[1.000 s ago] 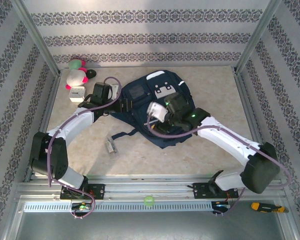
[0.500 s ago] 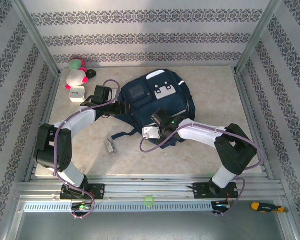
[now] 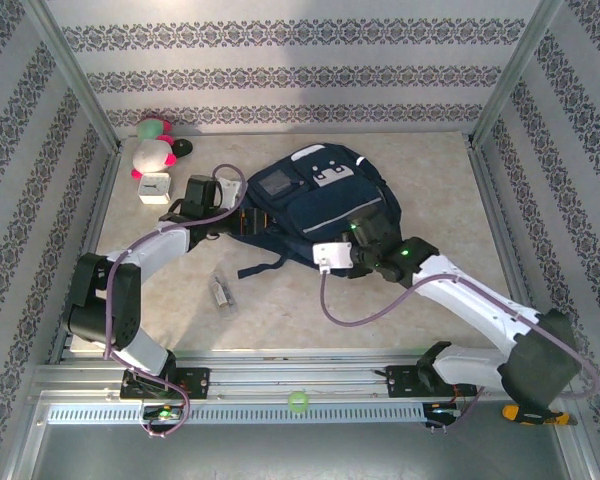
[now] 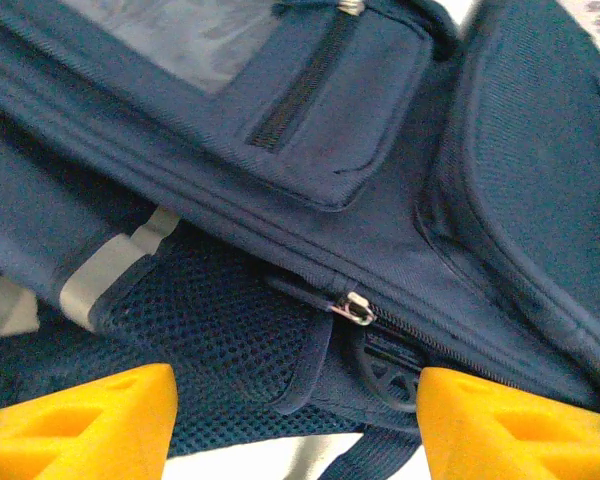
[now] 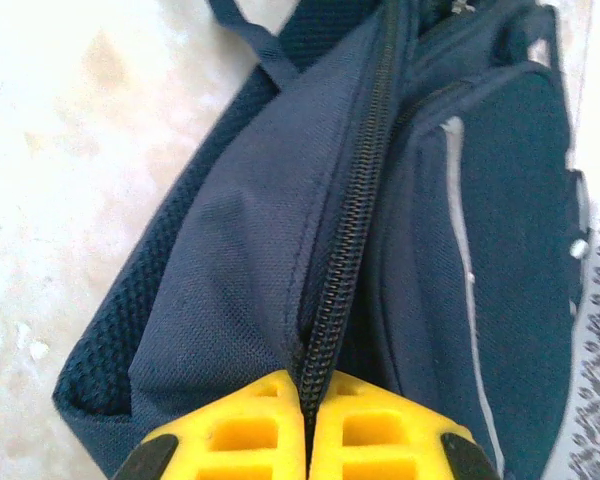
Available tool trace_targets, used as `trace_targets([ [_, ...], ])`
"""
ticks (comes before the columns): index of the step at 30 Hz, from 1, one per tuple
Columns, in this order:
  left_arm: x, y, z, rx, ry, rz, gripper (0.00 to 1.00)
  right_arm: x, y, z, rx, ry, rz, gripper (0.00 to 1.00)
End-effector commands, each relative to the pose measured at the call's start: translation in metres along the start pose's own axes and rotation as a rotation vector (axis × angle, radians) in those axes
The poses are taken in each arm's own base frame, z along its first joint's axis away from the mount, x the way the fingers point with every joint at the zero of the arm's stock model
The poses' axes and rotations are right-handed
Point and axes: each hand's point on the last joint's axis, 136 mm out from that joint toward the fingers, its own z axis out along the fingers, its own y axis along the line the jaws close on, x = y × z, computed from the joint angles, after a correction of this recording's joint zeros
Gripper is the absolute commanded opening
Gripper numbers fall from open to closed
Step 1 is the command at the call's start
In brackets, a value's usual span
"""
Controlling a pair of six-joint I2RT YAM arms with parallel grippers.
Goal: Pack the student bag
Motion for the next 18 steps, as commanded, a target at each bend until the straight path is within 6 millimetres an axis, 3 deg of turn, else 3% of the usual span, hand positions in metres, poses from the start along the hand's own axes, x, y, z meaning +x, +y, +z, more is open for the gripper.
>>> trace_targets([
  [1, -0.023, -0.031, -0.006, 0.142, -0.123, 0.173, 0.63, -0.015, -0.001, -0.009, 0.002, -0.106, -0.044, 0.0],
  [10, -0.008, -0.043, 0.034, 0.208, -0.05, 0.194, 0.64, -0.018, 0.016, -0.002, -0.044, -0.136, -0.032, 0.0],
  [18, 0.006, -0.013, 0.052, 0.034, 0.022, 0.179, 0.69, -0.023, 0.007, -0.006, -0.015, -0.155, -0.024, 0.0],
])
